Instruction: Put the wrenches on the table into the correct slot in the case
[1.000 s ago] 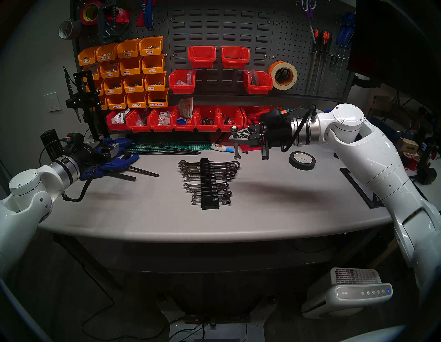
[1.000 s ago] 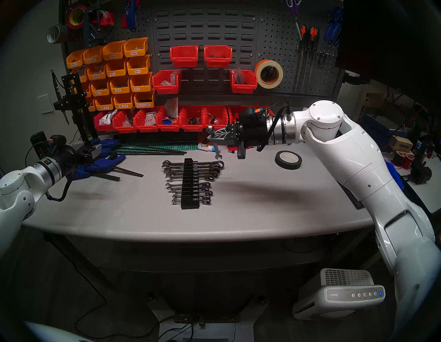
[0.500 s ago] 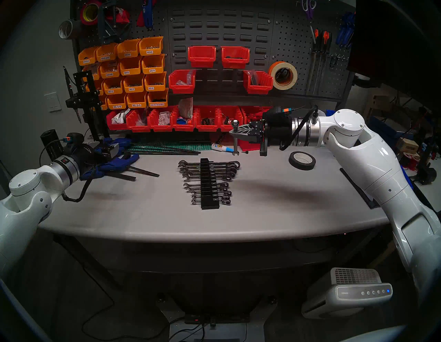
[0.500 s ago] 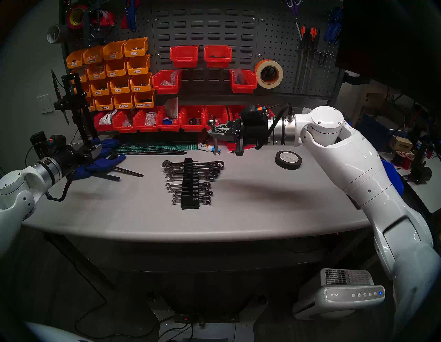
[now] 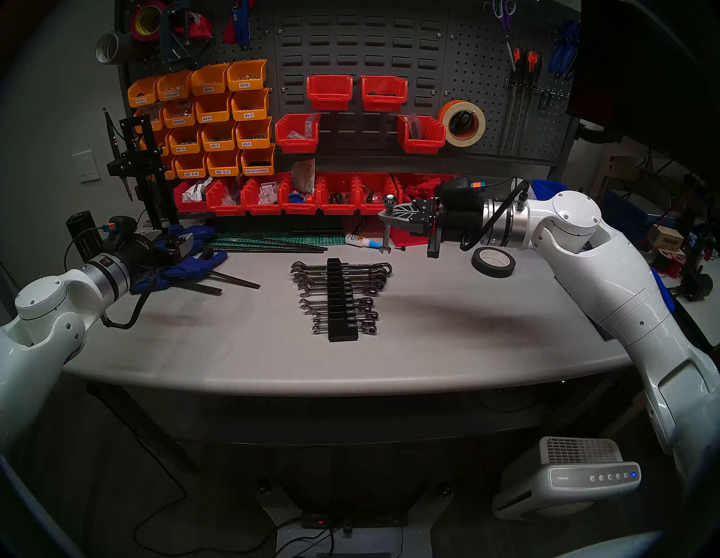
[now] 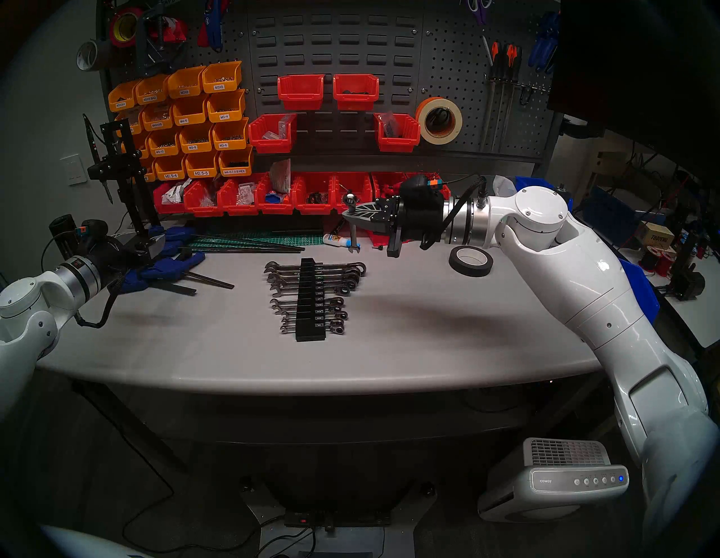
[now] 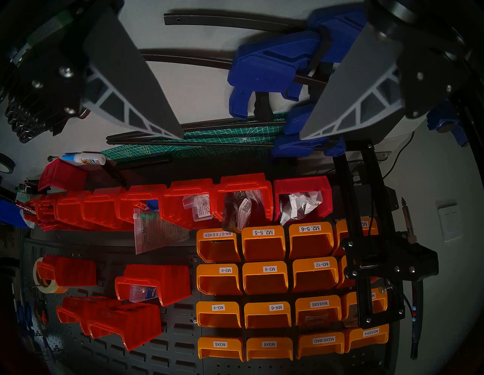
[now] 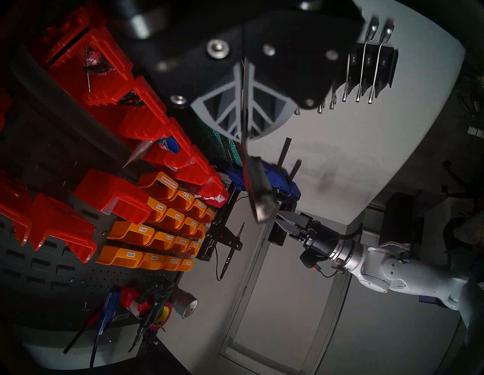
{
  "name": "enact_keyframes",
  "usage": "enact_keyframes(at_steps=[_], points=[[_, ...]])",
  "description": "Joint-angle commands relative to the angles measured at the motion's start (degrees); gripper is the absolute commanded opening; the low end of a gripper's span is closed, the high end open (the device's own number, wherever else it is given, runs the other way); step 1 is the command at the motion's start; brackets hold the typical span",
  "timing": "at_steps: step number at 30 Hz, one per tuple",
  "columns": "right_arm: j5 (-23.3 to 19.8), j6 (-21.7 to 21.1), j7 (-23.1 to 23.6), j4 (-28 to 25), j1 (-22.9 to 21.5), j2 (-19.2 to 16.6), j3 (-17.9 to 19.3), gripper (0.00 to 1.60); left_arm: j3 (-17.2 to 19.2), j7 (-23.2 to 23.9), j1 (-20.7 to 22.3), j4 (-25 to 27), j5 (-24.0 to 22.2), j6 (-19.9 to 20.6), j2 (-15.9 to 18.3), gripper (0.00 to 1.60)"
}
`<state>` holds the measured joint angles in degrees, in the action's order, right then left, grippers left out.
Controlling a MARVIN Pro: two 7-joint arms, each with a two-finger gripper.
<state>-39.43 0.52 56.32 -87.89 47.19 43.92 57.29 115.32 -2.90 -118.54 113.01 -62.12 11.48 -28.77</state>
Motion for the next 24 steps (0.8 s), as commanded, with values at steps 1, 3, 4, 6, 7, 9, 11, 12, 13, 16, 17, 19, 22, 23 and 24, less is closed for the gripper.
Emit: enact_keyframes(at_steps=[1, 3, 4, 6, 7, 9, 11, 12, 13, 16, 17, 19, 22, 23, 24], points=[[-1.7, 1.7, -1.2, -0.9, -0.3, 0.7, 2.2, 0.0, 1.0, 3.7, 1.0, 2.0, -1.1, -0.4, 1.3, 1.6], [-2.0, 2.0, -1.3, -0.6, -0.5, 1.4, 2.1, 0.0, 0.4, 4.6, 1.0, 2.7, -1.5, -0.4, 1.3, 1.6], [-1.9, 2.0, -1.3, -0.5, -0.8, 1.8, 2.0, 0.0, 0.0, 4.9, 1.1, 3.2, -1.5, -0.8, 1.1, 1.6], [-2.2, 2.2, -1.3, -0.1, -1.0, 2.5, 1.9, 0.0, -0.2, 6.0, 0.9, 3.8, -2.0, -0.3, 1.4, 1.6], [-2.2, 2.1, -1.4, 0.0, -1.2, 2.8, 1.9, 0.0, -0.3, 6.6, 0.8, 4.3, -2.3, -0.2, 1.3, 1.6], [-2.5, 2.2, -1.6, 0.8, -1.8, 3.9, 1.8, 0.0, -0.2, 7.8, 0.3, 6.1, -2.3, -0.3, 1.0, 1.6], [-3.1, 2.2, -1.5, 1.3, -2.0, 4.7, 1.9, 0.0, 0.1, 8.5, 0.0, 7.0, -2.5, -0.1, 0.9, 1.6], [-3.1, 2.2, -1.5, 1.3, -2.0, 4.7, 1.9, 0.0, 0.1, 8.5, 0.0, 7.0, -2.5, -0.1, 0.9, 1.6], [-3.0, 2.1, -1.5, 1.5, -2.3, 5.0, 1.7, 0.0, 0.3, 9.1, -0.2, 7.4, -2.6, -0.1, 0.7, 1.6], [-3.9, 1.9, -1.0, 2.3, -2.9, 6.5, 1.6, 0.0, 1.3, 11.1, -0.7, 8.4, -3.6, 0.3, 0.3, 1.6], [-4.0, 2.0, -1.1, 2.6, -3.1, 6.9, 1.6, 0.0, 1.6, 11.7, -0.9, 8.6, -3.8, 0.5, 0.2, 1.6], [-4.2, 1.8, -0.6, 3.3, -3.7, 7.9, 1.2, 0.0, 2.8, 13.4, -1.6, 9.2, -4.1, 0.9, 0.0, 1.6], [-4.8, 1.7, 0.2, 4.0, -4.1, 9.1, 0.7, 0.0, 4.5, 16.6, -2.6, 10.0, -5.0, 2.0, -0.3, 1.6], [-5.2, 1.6, 0.6, 4.3, -4.2, 9.7, 0.5, 0.0, 5.6, 18.3, -3.4, 10.3, -6.1, 3.2, -0.1, 1.6], [-5.3, 1.6, 0.9, 4.6, -4.4, 9.9, 0.4, 0.0, 6.5, 20.6, -3.8, 10.2, -6.2, 3.9, -0.4, 1.6]])
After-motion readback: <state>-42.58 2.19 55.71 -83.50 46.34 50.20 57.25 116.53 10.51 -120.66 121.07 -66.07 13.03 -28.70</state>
